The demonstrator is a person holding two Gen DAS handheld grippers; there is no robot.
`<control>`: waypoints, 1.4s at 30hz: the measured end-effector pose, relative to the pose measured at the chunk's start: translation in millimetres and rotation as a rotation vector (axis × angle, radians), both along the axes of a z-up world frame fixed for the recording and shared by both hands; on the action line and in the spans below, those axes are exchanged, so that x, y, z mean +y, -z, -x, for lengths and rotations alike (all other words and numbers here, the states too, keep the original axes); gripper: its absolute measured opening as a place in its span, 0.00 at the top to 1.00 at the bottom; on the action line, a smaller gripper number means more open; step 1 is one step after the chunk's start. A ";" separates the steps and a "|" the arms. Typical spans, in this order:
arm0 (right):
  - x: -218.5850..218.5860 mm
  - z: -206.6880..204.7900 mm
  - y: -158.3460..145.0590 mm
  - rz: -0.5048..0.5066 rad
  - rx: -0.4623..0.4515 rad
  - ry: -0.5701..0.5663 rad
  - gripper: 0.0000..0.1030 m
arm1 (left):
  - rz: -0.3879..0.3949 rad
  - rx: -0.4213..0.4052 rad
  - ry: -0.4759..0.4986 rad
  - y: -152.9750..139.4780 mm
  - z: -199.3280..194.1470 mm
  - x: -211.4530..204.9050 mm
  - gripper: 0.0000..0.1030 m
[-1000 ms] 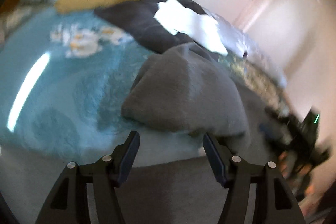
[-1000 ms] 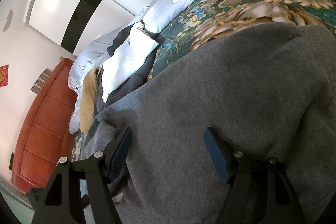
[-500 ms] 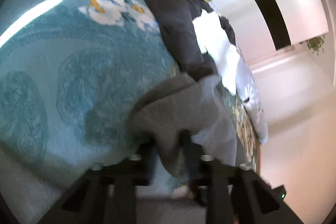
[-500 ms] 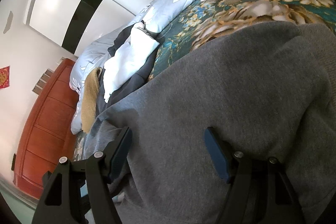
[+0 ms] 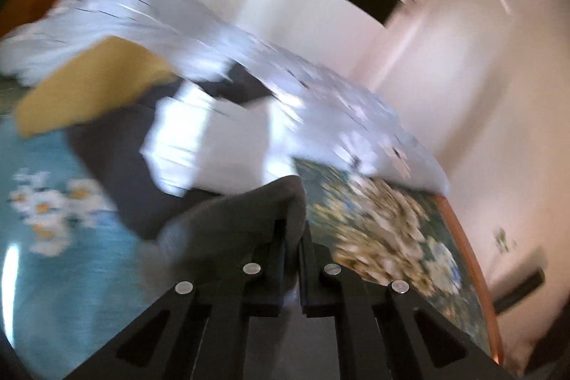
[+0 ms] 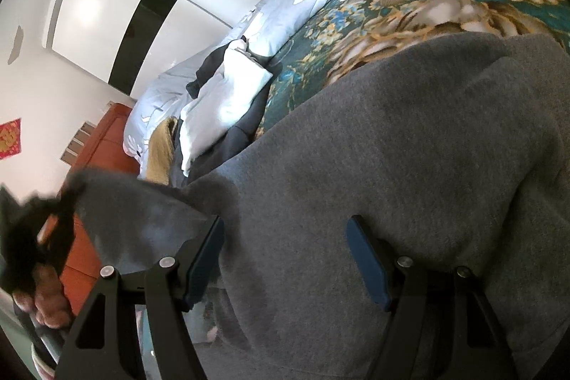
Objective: Fold clothes
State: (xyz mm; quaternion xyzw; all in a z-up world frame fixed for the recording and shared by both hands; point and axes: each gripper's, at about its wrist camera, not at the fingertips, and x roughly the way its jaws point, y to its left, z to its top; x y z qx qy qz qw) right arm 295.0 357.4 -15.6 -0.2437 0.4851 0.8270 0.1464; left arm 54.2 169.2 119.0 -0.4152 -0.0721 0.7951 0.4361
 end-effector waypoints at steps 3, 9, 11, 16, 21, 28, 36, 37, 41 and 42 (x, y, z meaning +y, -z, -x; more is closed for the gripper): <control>3.9 -6.5 -0.8 0.033 0.041 0.021 0.30 | 0.044 -0.030 0.088 15.0 -6.3 47.6 0.94; 8.3 -10.5 -1.0 0.057 0.072 0.029 0.30 | 0.115 -0.071 0.140 39.8 -6.7 76.7 0.84; 9.2 -10.3 -0.2 0.063 0.075 0.026 0.30 | 0.119 -0.075 0.123 40.9 -3.9 66.4 0.66; 10.1 -10.2 1.0 0.072 0.079 0.023 0.30 | 0.129 -0.084 0.082 43.5 3.2 40.5 0.52; 8.7 -9.5 1.0 0.065 0.071 0.025 0.30 | 0.126 -0.153 -0.042 55.6 24.8 3.2 0.45; 7.5 -9.1 1.4 0.060 0.061 0.019 0.30 | 0.183 -0.314 -0.122 111.1 41.6 -9.4 0.45; 7.2 -8.5 2.1 0.060 0.057 0.016 0.30 | 0.049 -0.352 -0.183 119.0 39.1 -2.3 0.46; 7.1 -8.4 2.2 0.059 0.056 0.015 0.30 | 0.063 -0.332 -0.174 117.3 36.1 1.9 0.46; 6.1 -9.4 1.8 0.057 0.054 0.015 0.30 | 0.113 -0.278 -0.165 113.7 29.0 10.5 0.82; 5.9 -9.7 1.7 0.057 0.055 0.014 0.30 | 0.109 -0.278 -0.179 113.0 30.1 7.9 0.84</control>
